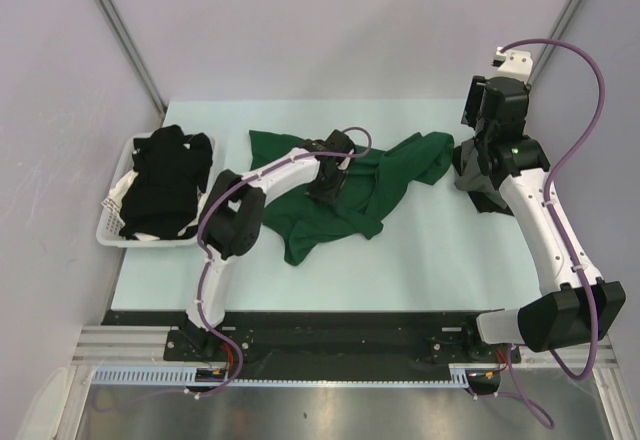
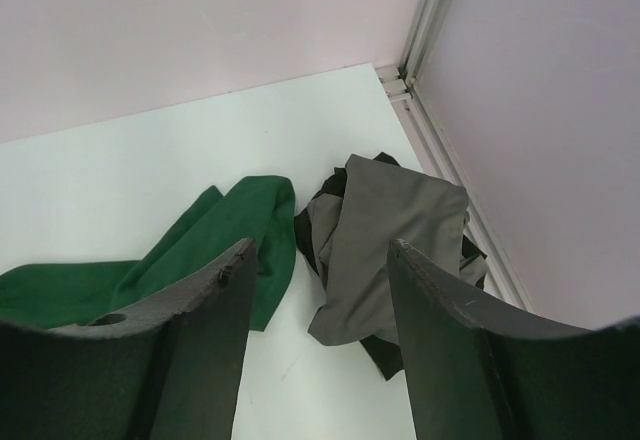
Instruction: Fold and stack the t-shirts
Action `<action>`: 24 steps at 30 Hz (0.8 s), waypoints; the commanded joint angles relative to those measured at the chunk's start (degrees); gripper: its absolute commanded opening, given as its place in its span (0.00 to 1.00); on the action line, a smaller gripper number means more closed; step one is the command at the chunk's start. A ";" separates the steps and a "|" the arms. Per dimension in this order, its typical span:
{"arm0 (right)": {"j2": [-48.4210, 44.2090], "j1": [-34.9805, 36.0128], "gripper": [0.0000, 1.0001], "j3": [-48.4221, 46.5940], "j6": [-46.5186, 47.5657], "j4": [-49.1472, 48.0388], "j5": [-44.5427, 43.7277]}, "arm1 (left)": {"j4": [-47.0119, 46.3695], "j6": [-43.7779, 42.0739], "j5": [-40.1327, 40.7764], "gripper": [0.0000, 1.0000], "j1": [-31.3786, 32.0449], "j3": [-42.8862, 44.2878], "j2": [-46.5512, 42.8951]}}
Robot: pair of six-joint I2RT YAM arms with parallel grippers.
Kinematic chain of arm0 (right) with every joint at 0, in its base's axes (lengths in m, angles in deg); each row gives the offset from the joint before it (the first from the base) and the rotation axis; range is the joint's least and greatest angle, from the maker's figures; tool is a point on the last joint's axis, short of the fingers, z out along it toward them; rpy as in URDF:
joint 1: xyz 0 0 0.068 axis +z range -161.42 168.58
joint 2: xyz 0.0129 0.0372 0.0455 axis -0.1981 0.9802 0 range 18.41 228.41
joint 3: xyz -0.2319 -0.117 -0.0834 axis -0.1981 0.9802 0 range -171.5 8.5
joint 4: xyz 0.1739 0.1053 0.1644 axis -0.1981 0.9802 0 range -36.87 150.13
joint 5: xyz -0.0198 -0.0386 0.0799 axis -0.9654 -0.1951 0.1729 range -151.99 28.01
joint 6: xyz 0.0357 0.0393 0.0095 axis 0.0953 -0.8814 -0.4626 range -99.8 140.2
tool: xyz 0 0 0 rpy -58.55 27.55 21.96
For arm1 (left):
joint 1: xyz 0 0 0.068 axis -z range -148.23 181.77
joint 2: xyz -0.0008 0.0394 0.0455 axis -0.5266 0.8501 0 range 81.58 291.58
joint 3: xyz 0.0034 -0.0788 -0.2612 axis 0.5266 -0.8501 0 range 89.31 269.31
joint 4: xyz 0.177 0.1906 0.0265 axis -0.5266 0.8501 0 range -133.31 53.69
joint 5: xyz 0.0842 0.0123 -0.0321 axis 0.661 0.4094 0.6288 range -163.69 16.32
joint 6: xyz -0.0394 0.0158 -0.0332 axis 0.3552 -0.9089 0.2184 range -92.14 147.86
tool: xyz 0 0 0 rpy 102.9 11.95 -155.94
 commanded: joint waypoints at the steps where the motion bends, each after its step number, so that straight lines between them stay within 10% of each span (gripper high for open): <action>1: -0.40 -0.14 0.60 -0.18 0.35 -1.38 -0.97 | -2.73 -1.86 -0.50 0.44 -1.24 -0.24 -0.24; 24: 1.10 -0.14 0.60 -0.80 0.88 -1.29 -1.06 | -5.36 -2.56 -5.42 0.44 -2.30 3.80 2.83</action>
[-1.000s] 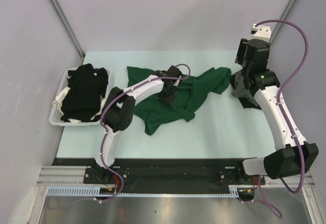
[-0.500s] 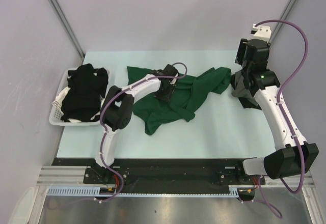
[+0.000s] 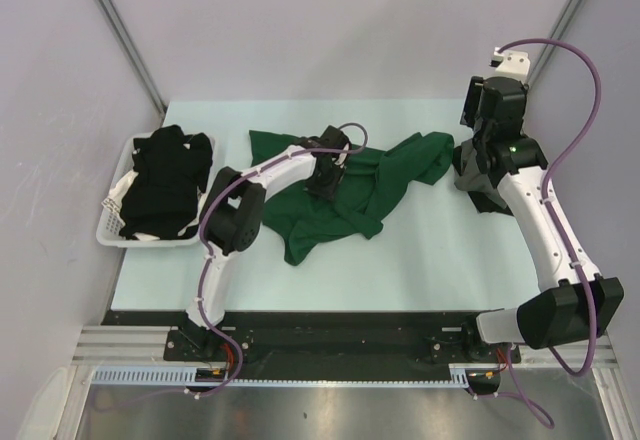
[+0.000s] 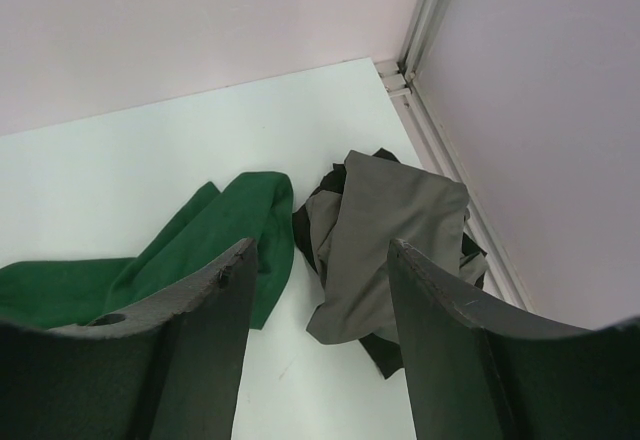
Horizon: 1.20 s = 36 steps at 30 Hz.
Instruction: Fold and stack the t-shirts
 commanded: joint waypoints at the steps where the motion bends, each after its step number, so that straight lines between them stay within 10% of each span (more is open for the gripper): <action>1: 0.51 -0.14 0.60 -0.97 0.64 -1.37 -0.88 | -1.82 -0.49 -2.80 0.44 -0.20 3.32 0.89; 36: 1.48 -0.22 0.60 -1.06 0.64 -1.73 -1.06 | -2.96 2.41 -9.22 0.32 -0.11 6.13 3.35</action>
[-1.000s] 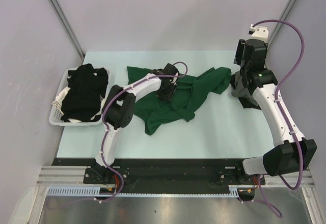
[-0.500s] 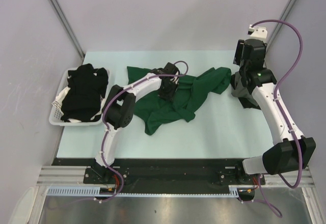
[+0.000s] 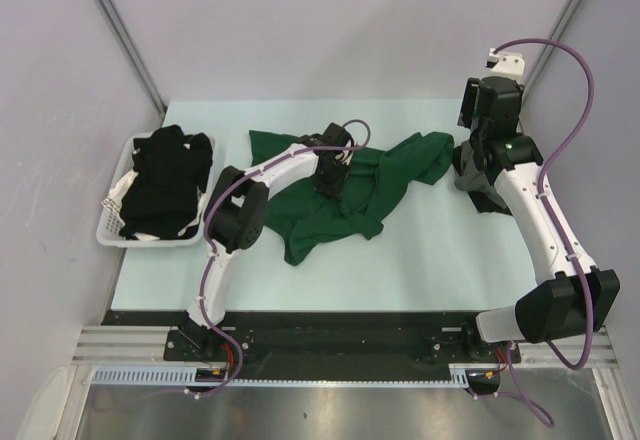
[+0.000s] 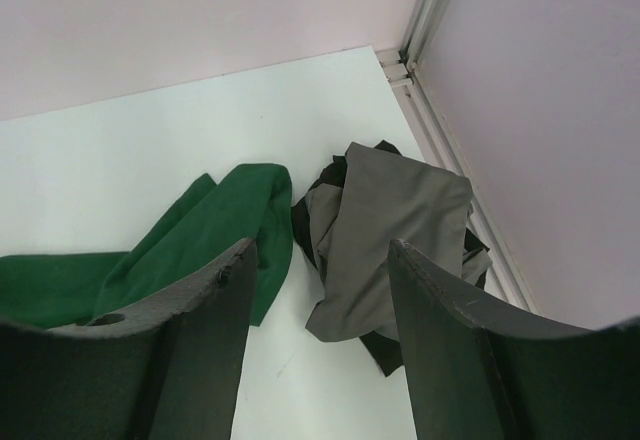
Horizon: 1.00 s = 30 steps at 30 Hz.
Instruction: Fold and stack the t-shirts
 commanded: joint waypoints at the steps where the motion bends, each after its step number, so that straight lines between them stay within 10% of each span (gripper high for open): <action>1: -0.38 -0.22 0.60 -1.06 0.62 -1.73 -1.04 | -1.48 1.26 -1.63 0.31 0.04 2.77 1.07; 16: -0.38 -0.22 0.60 -1.06 -0.17 -1.64 -0.16 | 1.86 -0.59 2.93 0.00 -0.05 5.14 0.72; 30: 4.01 -0.22 0.60 -0.27 -1.49 -2.25 1.60 | 9.51 -1.21 10.23 0.00 -5.92 12.09 -12.18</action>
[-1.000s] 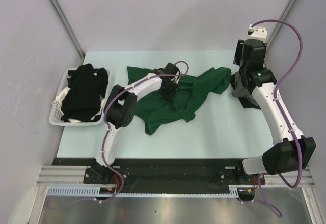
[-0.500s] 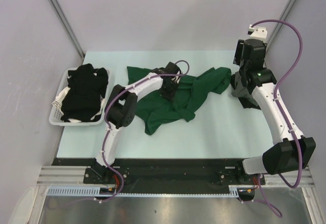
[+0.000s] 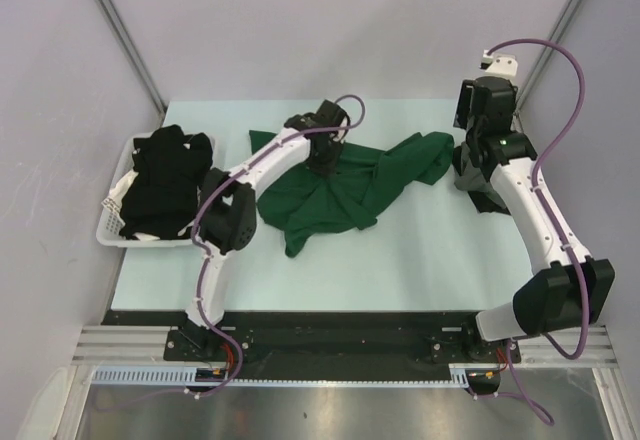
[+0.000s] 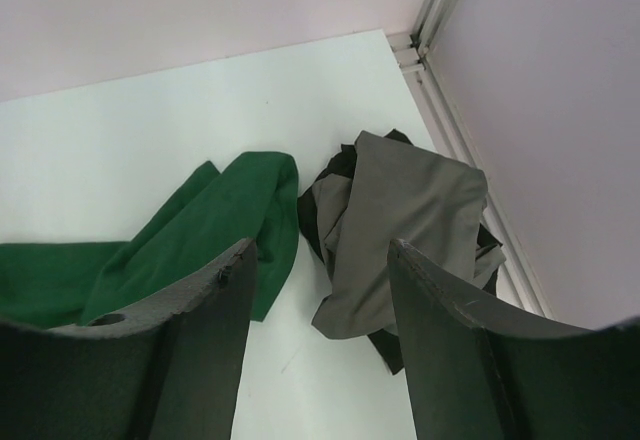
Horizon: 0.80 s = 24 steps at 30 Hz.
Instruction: Fold and stack the t-shirts
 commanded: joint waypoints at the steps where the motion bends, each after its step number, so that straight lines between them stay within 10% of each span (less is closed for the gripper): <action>1: 2.55 -0.22 0.60 -0.18 -0.97 -2.36 1.09 | 2.34 0.28 3.52 0.00 -5.34 2.79 -12.30; 24: 14.85 -2.16 0.60 -2.29 -4.83 -3.25 5.84 | 13.24 4.68 10.19 0.00 -13.96 -11.80 -46.94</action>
